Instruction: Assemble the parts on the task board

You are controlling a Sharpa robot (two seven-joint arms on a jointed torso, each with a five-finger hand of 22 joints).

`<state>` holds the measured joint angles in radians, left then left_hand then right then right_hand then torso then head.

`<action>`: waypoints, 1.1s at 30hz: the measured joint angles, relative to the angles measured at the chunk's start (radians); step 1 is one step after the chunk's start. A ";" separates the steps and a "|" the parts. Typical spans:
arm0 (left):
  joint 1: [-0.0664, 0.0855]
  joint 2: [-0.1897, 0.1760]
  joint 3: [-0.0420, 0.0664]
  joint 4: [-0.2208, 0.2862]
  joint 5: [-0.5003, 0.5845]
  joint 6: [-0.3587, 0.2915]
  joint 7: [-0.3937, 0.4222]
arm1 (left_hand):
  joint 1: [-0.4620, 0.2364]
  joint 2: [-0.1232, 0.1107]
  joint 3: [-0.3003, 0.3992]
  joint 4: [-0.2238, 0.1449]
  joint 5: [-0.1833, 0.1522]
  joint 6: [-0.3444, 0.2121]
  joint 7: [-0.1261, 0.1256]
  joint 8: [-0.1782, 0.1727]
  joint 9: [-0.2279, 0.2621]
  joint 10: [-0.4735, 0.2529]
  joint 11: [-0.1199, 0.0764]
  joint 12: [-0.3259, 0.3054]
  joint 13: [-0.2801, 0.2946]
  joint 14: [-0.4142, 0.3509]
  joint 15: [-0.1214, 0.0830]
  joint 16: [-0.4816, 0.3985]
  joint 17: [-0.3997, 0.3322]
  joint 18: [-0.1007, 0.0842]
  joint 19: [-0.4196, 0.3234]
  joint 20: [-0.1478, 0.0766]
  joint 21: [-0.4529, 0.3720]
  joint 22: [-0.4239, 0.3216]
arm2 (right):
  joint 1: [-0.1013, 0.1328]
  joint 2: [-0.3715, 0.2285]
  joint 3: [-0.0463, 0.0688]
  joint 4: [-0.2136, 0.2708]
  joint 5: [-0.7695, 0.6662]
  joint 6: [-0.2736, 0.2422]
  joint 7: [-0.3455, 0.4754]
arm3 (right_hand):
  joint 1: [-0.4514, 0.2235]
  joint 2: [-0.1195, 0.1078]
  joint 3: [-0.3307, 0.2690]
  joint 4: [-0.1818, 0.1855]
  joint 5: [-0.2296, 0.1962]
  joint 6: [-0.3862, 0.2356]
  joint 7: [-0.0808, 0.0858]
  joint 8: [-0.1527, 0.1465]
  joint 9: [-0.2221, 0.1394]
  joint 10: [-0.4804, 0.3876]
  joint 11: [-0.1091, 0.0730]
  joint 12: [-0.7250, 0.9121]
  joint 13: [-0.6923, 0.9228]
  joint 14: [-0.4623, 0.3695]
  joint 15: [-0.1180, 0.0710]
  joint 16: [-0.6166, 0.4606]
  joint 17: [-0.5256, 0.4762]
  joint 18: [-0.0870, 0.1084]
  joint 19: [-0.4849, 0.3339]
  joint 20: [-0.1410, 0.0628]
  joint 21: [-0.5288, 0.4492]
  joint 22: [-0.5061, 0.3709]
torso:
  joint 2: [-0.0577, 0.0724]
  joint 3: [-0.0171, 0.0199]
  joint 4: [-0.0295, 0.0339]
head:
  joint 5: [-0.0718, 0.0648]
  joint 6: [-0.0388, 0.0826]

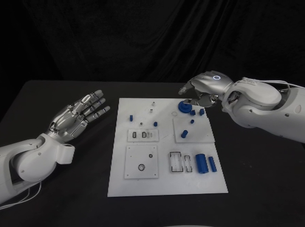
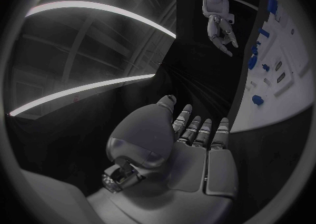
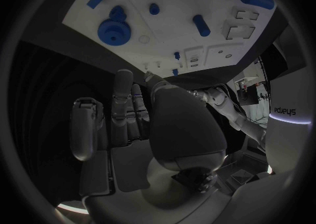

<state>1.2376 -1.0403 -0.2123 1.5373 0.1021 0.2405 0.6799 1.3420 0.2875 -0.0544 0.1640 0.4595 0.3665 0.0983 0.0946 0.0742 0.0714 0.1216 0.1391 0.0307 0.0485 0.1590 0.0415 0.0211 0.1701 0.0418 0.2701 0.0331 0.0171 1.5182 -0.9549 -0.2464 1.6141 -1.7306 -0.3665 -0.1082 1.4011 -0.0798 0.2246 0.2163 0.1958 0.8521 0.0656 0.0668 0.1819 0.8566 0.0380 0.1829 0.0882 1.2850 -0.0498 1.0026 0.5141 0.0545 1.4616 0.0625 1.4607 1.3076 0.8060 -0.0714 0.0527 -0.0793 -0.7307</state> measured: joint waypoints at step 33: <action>-0.004 0.006 0.000 -0.008 0.000 0.000 0.000 | 0.000 0.000 0.000 0.000 0.000 0.000 0.000 0.000 0.000 0.000 0.000 0.000 0.000 0.000 0.000 0.000 0.000 0.000 0.004 0.004 0.000 0.000 | -0.056 -0.046 -0.002 -0.028 -0.005 0.053 -0.089 | -0.001 -0.039 -0.056 0.029 -0.132 0.121 0.021 0.029 0.022 0.120 0.006 0.042 0.020 0.035 0.003 0.032 0.058 0.000 0.000 0.000 0.013 0.000 | 0.000 -0.0003 0.0001 | -0.005 0.004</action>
<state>1.2335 -1.0339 -0.2124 1.5294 0.1021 0.2406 0.6799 1.3420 0.2875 -0.0545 0.1641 0.4595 0.3665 0.0983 0.0946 0.0742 0.0714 0.1216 0.1391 0.0307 0.0485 0.1590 0.0416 0.0212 0.1701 0.0453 0.2737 0.0331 0.0171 1.4623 -1.0013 -0.2480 1.5865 -1.7360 -0.3139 -0.1974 1.3997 -0.1187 0.1681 0.2454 0.0641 0.9734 0.0869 0.0960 0.2037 0.9763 0.0435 0.2247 0.1080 1.3199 -0.0471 1.0341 0.5719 0.0545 1.4615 0.0625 1.4739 1.3075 0.8057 -0.0717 0.0528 -0.0842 -0.7265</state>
